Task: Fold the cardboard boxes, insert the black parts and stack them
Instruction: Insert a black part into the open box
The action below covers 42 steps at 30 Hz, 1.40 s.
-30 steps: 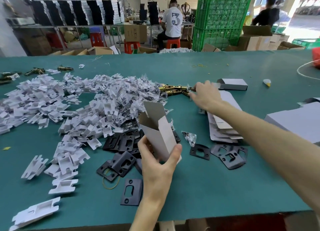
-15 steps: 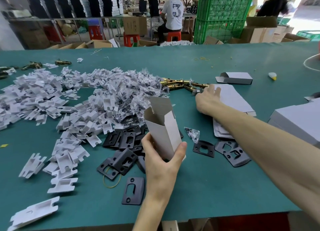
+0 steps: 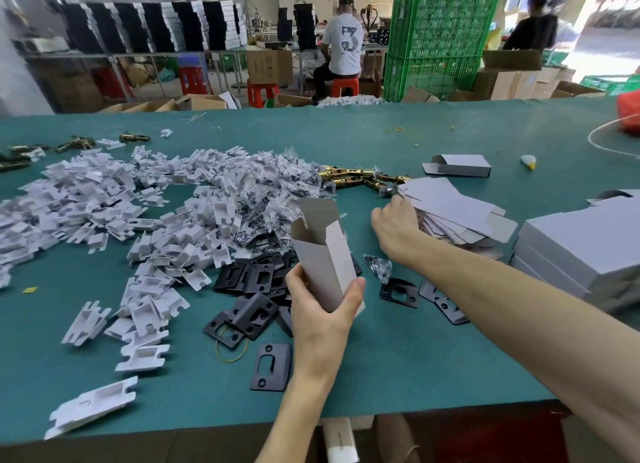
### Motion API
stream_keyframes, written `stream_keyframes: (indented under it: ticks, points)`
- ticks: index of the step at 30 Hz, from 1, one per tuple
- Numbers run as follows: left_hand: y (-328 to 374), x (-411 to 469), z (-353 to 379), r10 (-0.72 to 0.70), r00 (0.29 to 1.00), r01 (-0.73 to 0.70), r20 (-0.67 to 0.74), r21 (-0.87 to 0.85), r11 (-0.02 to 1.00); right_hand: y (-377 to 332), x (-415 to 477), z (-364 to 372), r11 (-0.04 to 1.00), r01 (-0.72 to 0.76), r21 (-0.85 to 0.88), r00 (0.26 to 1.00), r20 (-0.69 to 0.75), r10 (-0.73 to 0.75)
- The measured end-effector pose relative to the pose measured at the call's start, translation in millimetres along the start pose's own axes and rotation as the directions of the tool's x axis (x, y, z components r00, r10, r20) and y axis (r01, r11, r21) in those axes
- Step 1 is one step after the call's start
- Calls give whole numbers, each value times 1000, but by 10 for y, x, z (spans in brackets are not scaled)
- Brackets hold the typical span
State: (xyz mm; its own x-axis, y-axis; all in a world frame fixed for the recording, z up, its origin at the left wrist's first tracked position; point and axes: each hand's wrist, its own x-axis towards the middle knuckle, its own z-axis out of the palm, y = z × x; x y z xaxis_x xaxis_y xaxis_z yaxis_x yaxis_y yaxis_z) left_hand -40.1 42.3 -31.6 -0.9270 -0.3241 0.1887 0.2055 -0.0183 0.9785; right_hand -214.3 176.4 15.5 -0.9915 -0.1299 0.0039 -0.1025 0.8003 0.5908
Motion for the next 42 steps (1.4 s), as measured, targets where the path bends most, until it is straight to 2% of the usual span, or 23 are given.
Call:
stream_keyframes:
  ticks: [6, 14, 16, 17, 20, 22, 24, 26, 28, 29, 31, 34, 37, 42]
  points:
    - [4, 0, 4, 12, 1000, -10, 26, -52, 999, -3, -72, -134, 978, 48, 203, 996, -80, -32]
    - [29, -37, -24, 51, 988, -46, 145, -37, 998, 359, -315, -219, 872, 96, 479, 987, -159, -22]
    - [9, -45, -12, 84, 974, -91, 211, 22, 996, 521, -394, -222, 763, 71, 643, 987, -155, 38]
    - [-4, -48, -2, 96, 964, -111, 249, 47, 993, 601, -448, -237, 672, 53, 739, 987, -140, 76]
    - [-42, -36, 14, 108, 939, -147, 326, 98, 984, 794, -708, -388, 324, 70, 943, 981, -124, 149]
    - [-65, -25, 11, 98, 923, -159, 373, 137, 978, 912, -927, -562, 166, 135, 977, 966, -168, 199]
    - [-79, -26, 14, 63, 910, -155, 410, 195, 969, 1026, -1141, -753, 49, 225, 973, 942, -230, 244]
    - [-74, -37, 27, 35, 916, -152, 399, 265, 952, 1126, -1334, -943, -45, 320, 946, 917, -297, 264]
    - [-60, -51, 33, 34, 922, -161, 385, 303, 939, 1185, -1491, -1088, -94, 397, 913, 896, -364, 253]
    - [-48, -58, 36, 34, 920, -169, 391, 316, 934, 1191, -1547, -1132, -92, 417, 904, 892, -387, 231]
    - [-21, -77, 33, 21, 907, -176, 421, 332, 927, 1142, -1625, -1163, -21, 409, 912, 903, -401, 157]
    - [-3, -93, 38, -8, 899, -155, 437, 337, 929, 999, -1656, -1107, 168, 348, 922, 929, -363, 67]
    - [-24, -87, 38, 1, 902, -167, 431, 348, 923, 895, -1634, -1048, 400, 302, 865, 937, -347, 43]
    - [-28, -78, 35, -17, 902, -152, 432, 354, 923, 760, -1612, -1076, 617, 307, 725, 923, -385, -7]
